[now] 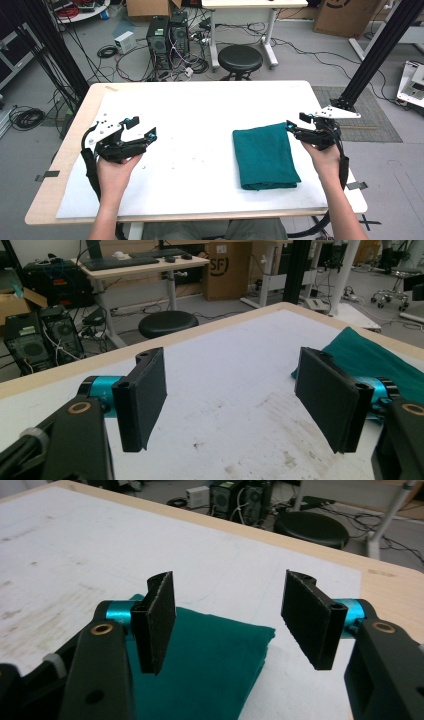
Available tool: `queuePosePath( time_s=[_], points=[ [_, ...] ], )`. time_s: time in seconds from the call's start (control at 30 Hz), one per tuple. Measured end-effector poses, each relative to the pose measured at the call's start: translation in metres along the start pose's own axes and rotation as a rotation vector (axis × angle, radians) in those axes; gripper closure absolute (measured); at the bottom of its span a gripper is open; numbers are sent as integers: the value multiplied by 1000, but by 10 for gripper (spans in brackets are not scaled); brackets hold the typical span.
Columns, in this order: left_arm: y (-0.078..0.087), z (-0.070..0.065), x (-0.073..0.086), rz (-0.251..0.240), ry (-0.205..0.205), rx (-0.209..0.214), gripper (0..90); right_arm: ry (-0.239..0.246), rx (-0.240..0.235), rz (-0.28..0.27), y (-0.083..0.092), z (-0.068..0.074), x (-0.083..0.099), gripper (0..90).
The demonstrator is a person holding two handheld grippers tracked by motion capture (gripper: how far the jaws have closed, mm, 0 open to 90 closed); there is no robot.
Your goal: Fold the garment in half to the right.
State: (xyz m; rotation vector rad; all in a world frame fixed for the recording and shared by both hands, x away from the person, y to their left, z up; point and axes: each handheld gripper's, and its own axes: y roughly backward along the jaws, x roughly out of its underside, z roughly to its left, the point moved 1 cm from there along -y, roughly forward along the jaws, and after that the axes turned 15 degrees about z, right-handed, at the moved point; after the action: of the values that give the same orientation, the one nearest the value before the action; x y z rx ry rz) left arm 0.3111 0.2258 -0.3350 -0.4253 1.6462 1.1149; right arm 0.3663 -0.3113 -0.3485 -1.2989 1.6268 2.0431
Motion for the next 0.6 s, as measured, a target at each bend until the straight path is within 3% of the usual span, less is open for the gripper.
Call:
queuePosePath(
  time_s=[0.6],
  points=[
    [4, 3, 11, 4, 2, -11, 286, -55, 31, 14, 2, -15, 11, 381]
  ],
)
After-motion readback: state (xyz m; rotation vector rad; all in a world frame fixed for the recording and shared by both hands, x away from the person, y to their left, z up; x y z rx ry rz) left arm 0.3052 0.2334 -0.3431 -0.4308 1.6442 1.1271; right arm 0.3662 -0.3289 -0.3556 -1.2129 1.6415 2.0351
